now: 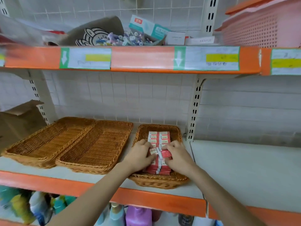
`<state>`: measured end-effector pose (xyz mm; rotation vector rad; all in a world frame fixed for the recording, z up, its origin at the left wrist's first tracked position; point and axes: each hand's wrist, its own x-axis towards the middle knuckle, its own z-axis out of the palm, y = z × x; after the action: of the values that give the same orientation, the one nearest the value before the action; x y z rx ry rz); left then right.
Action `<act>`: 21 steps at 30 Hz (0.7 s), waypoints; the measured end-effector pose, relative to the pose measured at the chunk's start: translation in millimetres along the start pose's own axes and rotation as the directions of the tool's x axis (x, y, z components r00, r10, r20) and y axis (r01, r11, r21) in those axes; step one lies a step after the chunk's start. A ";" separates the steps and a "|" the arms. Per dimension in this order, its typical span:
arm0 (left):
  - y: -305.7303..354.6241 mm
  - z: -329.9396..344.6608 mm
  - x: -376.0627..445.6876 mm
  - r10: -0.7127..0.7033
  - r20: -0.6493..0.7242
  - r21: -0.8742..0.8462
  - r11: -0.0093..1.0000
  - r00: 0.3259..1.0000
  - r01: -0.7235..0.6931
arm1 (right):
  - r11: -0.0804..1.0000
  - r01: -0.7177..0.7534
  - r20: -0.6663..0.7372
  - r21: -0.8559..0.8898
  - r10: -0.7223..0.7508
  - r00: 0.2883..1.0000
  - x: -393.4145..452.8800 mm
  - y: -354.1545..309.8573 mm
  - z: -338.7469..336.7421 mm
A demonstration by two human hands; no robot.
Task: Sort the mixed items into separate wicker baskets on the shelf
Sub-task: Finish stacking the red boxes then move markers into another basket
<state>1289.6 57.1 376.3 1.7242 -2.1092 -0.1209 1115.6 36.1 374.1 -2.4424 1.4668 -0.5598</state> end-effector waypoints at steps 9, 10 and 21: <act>-2.9 -1.7 -7.2 -0.041 -0.066 -0.066 0.997 0.997 0.037 | 0.998 -0.021 -0.080 0.065 0.026 0.996 -0.5 5.0 3.7; -3.0 -1.9 -7.9 -0.040 -0.065 -0.069 0.997 0.997 0.036 | 0.998 -0.019 -0.088 0.063 0.025 0.996 -0.2 4.9 3.9; -2.1 -1.4 -9.0 -0.027 -0.057 -0.077 0.997 0.998 0.023 | 0.996 -0.015 -0.162 0.083 0.029 0.986 0.9 6.0 5.9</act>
<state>1293.4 65.4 374.5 1.6901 -2.0156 -0.1544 1113.8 32.5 366.7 -2.3629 1.4978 -0.8154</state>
